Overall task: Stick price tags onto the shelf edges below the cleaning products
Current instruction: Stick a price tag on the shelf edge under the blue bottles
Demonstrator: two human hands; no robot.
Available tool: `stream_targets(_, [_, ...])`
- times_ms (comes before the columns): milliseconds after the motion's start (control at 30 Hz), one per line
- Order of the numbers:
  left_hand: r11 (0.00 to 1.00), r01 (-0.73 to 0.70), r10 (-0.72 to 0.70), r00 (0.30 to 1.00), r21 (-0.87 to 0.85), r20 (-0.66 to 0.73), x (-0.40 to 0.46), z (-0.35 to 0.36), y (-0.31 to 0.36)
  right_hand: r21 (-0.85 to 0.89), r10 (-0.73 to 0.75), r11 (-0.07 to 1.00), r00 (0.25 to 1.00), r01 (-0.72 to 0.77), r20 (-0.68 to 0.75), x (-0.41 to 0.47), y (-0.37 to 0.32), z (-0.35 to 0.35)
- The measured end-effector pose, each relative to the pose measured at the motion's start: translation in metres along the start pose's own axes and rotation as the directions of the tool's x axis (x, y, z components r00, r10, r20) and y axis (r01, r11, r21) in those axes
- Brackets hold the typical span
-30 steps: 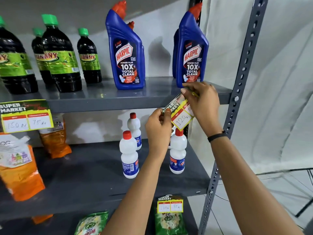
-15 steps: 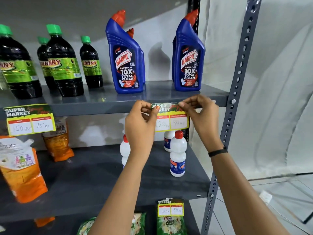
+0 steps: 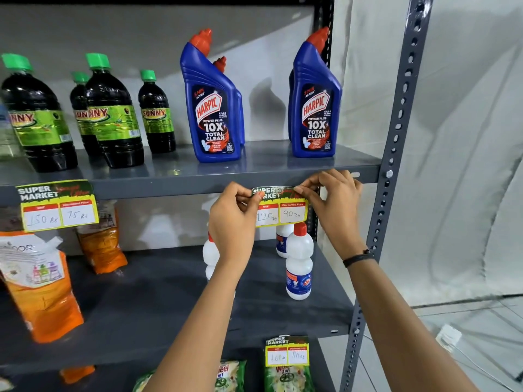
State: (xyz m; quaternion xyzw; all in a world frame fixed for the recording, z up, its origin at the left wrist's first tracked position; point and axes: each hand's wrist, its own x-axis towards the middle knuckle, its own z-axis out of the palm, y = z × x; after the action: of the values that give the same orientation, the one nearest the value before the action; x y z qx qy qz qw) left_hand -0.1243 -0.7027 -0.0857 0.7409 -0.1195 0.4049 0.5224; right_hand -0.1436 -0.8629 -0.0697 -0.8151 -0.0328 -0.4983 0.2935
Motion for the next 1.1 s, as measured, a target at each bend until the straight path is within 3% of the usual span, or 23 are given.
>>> stream_targets(167, [1.000,-0.007,0.008,1.000,-0.020,0.006,-0.002,-0.002,0.002,0.020,0.010,1.000,0.999,-0.010,0.034,-0.001,-0.003,-0.004])
stream_targets(367, [0.997,-0.074,0.075,0.996,0.018,-0.046,0.006,0.001,0.017,0.124,0.074,0.990,0.996,-0.067,-0.053,0.003,-0.012,-0.004])
stream_targets(567, [0.922,-0.176,0.222,0.970,0.345,-0.098,0.013,0.006,0.023,0.025,0.082,0.996,0.992,-0.080,-0.095,0.009,-0.009,0.002])
stream_targets(700, [0.869,-0.283,0.320,0.947,0.406,-0.025,0.020,0.012,0.024,-0.002,0.079,0.997,0.990,-0.080,-0.119,0.010,-0.006,0.005])
stream_targets(833, [0.859,-0.320,0.314,0.946,0.399,0.081,0.026,0.019,0.025,-0.012,0.065,0.998,0.990,-0.067,-0.125,0.010,-0.005,0.005])
stream_targets(1100, [0.820,-0.322,0.327,0.942,0.474,0.075,0.022,0.025,0.025,-0.025,0.079,0.996,0.990,-0.082,-0.114,0.010,-0.005,0.006])
